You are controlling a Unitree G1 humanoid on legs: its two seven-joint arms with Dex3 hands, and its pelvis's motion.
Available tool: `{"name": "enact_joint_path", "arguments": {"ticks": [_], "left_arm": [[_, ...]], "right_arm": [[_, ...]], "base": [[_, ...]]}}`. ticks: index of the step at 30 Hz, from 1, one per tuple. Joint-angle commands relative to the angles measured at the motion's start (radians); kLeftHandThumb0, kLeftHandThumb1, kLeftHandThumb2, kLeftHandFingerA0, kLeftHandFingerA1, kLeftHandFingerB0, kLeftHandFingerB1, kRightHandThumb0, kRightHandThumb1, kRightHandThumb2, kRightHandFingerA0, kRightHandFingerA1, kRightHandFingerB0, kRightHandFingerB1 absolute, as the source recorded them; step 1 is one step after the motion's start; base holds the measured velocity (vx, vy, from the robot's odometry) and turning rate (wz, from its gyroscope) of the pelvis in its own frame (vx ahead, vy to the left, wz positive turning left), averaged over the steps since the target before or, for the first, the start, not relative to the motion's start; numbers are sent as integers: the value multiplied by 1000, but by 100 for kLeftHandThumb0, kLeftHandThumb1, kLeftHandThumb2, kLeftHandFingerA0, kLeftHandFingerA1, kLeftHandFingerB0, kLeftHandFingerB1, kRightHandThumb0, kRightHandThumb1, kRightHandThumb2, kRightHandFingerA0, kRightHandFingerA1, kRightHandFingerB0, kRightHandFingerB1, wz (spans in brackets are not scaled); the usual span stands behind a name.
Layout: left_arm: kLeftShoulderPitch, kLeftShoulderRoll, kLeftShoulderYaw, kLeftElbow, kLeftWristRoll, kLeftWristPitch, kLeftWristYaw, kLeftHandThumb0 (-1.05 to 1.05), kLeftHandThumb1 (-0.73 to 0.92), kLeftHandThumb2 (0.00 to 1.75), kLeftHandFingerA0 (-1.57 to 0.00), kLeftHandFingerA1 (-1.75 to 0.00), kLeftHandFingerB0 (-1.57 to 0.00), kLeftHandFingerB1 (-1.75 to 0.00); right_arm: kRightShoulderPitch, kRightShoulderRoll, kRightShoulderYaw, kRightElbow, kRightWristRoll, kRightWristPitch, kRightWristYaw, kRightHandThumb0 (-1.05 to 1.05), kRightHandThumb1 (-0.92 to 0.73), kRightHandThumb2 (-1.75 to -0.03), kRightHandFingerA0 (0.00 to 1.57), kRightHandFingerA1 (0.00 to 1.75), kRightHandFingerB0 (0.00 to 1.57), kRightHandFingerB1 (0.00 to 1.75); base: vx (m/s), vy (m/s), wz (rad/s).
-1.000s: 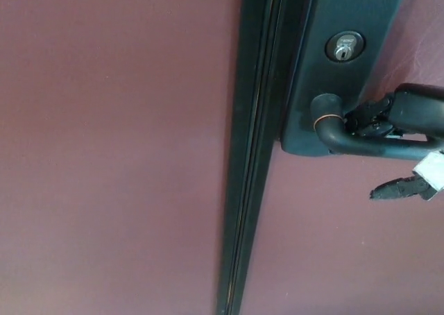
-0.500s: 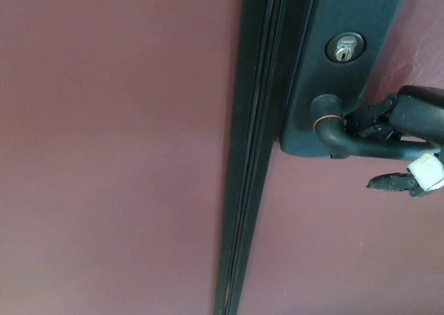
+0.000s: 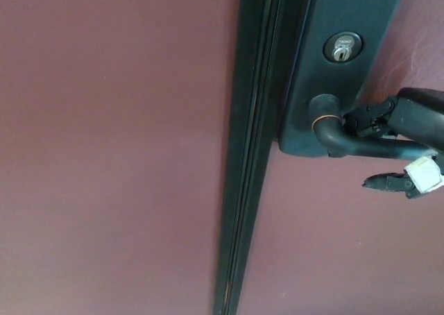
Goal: The robot walks towards the door handle and put its right hand on it and twist the handle
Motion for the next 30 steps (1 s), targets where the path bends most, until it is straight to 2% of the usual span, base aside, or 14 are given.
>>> {"name": "enact_joint_path", "arguments": {"ticks": [1,9,10,12,13,14,19,20,21,22,25,26,27,30], "left_arm": [[1,4,2,0,9,10,-7,-34,55,57,-71,-48,-54,-41],[14,9,-6,-2,15,4,-11,-34,56,57,-72,-48,-54,-41],[14,9,-5,-2,14,4,-12,-34,56,57,-72,-48,-54,-41],[14,8,-3,-1,11,5,-12,-34,56,57,-72,-48,-54,-41],[13,7,-3,0,11,8,-12,-42,46,75,-67,-60,-48,-52],[17,9,-4,-1,12,6,-15,-42,46,75,-67,-60,-48,-52],[32,13,-8,0,15,3,-19,-42,46,76,-67,-60,-48,-52],[46,15,-7,-1,14,-4,-22,-42,47,76,-67,-60,-48,-51],[53,16,-6,-2,13,-8,-24,-43,47,75,-67,-60,-47,-51],[60,17,-6,-3,12,-11,-24,-42,47,75,-67,-60,-47,-51],[59,18,-12,-1,20,-9,-19,-42,47,75,-67,-60,-48,-51],[41,16,-11,-2,18,-4,-20,-42,47,75,-67,-60,-48,-51],[34,15,-11,-2,17,-1,-21,-42,47,76,-67,-60,-48,-51],[34,15,-11,-1,16,-3,-22,-42,47,76,-67,-60,-48,-52]], "right_arm": [[8,-7,28,-8,21,61,109,-69,-45,-78,5,27,10,28],[-37,-56,17,-42,30,118,199,-77,-48,-84,4,23,9,29],[-41,-56,16,-41,29,121,201,-78,-59,-59,6,23,13,25],[-47,-57,10,-43,29,129,204,-78,-59,-59,6,23,13,25],[-50,-57,5,-47,29,135,206,-80,-49,-83,7,22,11,28],[-52,-59,-11,-62,35,146,207,-80,-59,-59,4,23,12,25],[-60,-54,-46,-85,52,158,221,-81,-60,-58,3,23,11,25],[-54,-53,-55,-96,58,160,224,-81,-49,-85,5,18,9,23],[-52,-54,-62,-101,61,158,226,-82,-60,-59,0,24,8,25],[-46,-53,-70,-105,64,153,225,-79,-48,-86,4,17,8,22],[-48,-52,-92,-115,68,153,230,-83,-49,-84,5,16,6,18],[-72,-50,-99,-93,70,142,226,-86,-58,-63,0,21,5,23],[-88,-47,-112,-78,75,134,223,-76,-46,-90,0,16,0,17],[-105,-50,-156,-70,89,130,214,-79,-48,-90,0,14,0,11]], "base": [[0,0,0],[0,0,0],[0,0,0],[0,0,0],[0,0,0],[0,0,0],[0,0,0],[0,0,0],[0,0,0],[0,0,0],[0,0,0],[0,0,0],[0,0,0],[0,0,0]]}}
